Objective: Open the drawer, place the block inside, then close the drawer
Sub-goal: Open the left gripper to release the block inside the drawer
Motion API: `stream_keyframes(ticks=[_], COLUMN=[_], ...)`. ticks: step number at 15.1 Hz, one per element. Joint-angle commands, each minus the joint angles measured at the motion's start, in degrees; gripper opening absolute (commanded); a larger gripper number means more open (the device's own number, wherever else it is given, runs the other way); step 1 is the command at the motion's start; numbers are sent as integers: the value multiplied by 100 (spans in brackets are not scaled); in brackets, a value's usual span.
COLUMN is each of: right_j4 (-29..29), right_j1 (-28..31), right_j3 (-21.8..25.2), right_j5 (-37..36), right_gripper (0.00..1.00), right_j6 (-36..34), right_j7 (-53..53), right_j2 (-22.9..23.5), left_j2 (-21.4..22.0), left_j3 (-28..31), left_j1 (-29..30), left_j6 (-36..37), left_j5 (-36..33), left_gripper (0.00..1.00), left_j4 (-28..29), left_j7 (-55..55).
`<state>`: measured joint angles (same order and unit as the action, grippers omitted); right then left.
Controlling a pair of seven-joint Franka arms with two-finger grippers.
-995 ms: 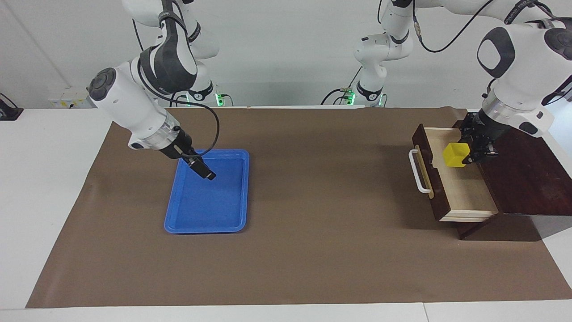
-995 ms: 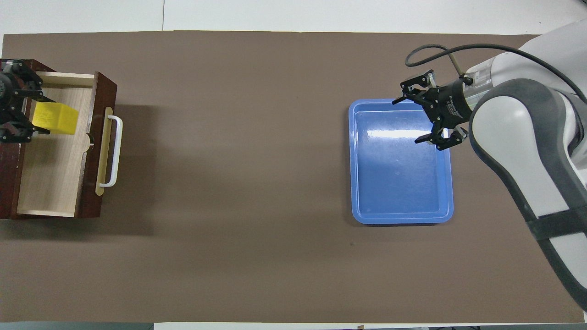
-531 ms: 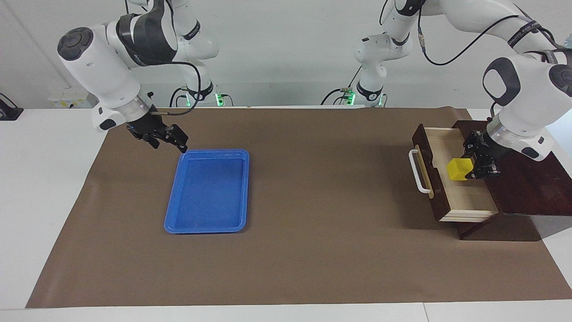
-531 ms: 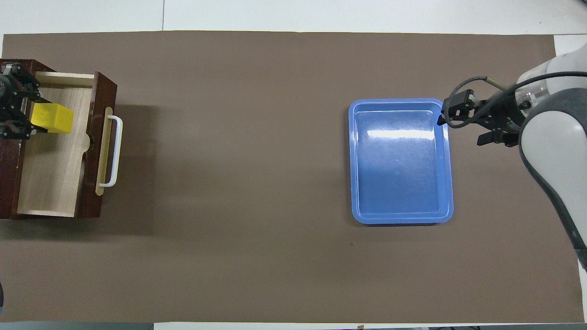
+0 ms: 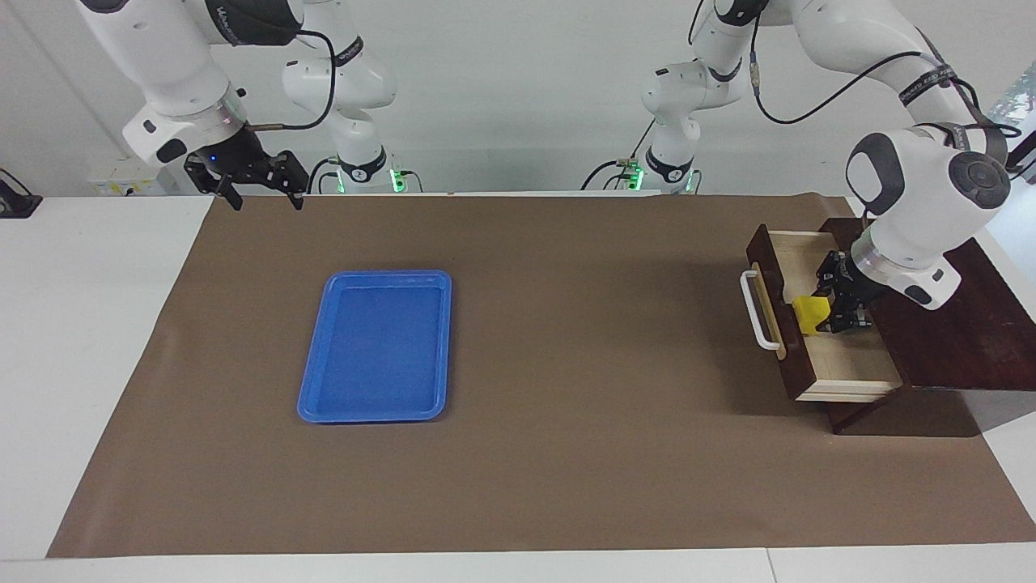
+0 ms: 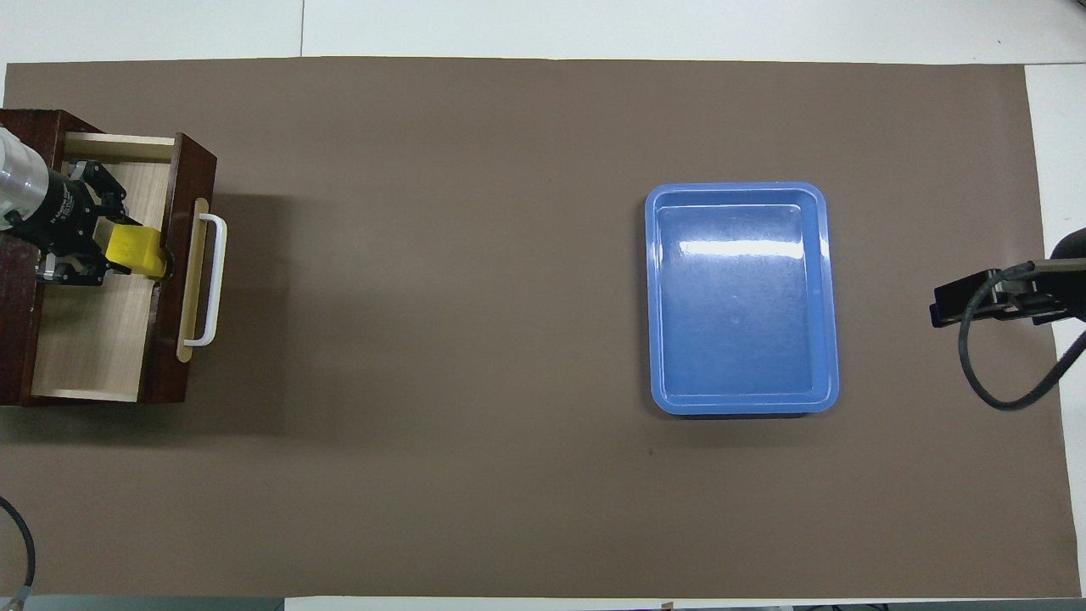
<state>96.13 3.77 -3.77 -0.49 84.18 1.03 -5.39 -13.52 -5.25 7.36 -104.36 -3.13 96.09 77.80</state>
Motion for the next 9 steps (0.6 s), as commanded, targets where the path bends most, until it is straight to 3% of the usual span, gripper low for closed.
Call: stream_keyframes(ticks=[1,9], right_j4=[98,134], right_j1=[299,501], right_j3=[-291,-238], right_j5=[-259,242], right_gripper=[100,100], right_j6=[202,353], right_j7=[389,-163], right_j2=[-59,81], left_j2=[332,517], left_j3=[-29,-20], left_j1=[64,46], left_j6=[-260,-594], left_j5=[58,49], left_gripper=[0,0], left_j4=[472,947], left_j7=[-142,-160])
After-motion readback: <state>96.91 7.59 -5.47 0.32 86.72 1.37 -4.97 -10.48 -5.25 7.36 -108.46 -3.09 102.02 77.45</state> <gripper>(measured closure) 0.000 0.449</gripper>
